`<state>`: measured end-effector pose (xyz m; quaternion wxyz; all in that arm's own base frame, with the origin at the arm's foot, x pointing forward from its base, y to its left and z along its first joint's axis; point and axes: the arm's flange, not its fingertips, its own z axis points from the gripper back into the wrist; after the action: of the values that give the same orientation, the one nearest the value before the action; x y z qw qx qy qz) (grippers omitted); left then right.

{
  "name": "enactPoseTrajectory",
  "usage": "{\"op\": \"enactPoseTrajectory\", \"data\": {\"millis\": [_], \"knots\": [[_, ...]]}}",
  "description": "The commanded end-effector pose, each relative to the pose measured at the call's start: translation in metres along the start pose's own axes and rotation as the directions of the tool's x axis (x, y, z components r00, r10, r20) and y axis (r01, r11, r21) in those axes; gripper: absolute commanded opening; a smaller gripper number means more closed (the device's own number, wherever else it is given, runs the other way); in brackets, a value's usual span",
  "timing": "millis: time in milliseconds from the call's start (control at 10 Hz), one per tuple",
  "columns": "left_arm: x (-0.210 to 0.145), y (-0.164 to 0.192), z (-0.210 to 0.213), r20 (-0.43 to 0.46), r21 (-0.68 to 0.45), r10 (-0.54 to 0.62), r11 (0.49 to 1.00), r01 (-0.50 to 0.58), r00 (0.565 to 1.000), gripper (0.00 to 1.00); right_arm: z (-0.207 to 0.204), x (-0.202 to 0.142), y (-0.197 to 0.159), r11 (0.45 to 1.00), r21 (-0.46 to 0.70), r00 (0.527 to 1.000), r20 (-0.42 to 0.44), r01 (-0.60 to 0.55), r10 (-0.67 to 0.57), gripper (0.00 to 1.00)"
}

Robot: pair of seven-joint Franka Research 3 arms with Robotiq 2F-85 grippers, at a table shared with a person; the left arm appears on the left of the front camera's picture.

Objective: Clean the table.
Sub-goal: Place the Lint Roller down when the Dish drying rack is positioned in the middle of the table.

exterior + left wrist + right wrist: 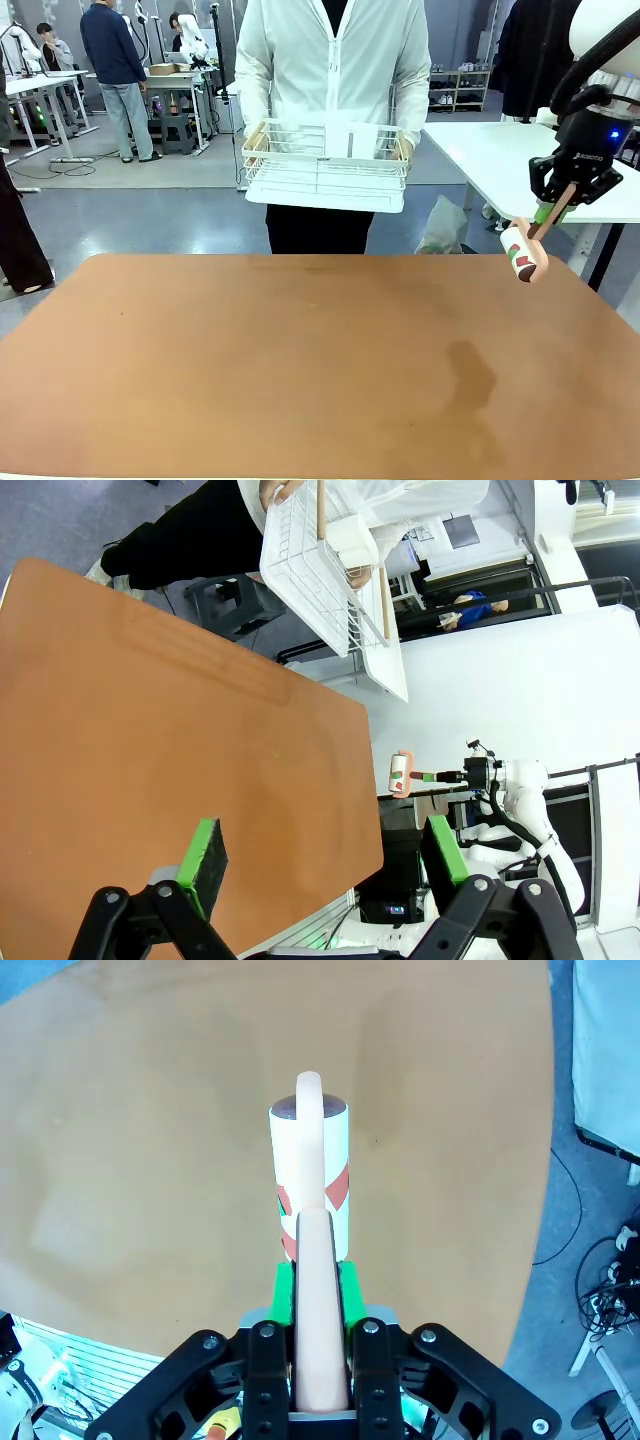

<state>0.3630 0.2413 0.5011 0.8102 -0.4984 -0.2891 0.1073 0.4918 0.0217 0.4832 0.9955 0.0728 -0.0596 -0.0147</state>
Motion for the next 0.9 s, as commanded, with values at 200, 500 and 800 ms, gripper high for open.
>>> {"op": "enactPoseTrajectory", "data": {"millis": [200, 500, 800], "knots": [[0.0001, -0.0004, 0.0027, 0.006, -0.024, -0.005, 1.0, 0.005, 1.0, 1.0, 0.0026, -0.0028, 0.0033, 1.0, -0.01, 1.0, 0.002, 0.005, -0.005, 0.21], [0.0001, -0.0004, 0.0027, 0.006, -0.024, -0.005, 1.0, 0.005, 1.0, 1.0, 0.0026, -0.0028, 0.0033, 1.0, -0.01, 1.0, 0.002, 0.005, -0.005, 0.21], [0.0001, -0.0004, 0.0027, 0.006, -0.024, -0.005, 1.0, 0.005, 1.0, 1.0, 0.0026, -0.0028, 0.0033, 1.0, -0.01, 1.0, 0.002, 0.005, -0.005, 0.21]]}}
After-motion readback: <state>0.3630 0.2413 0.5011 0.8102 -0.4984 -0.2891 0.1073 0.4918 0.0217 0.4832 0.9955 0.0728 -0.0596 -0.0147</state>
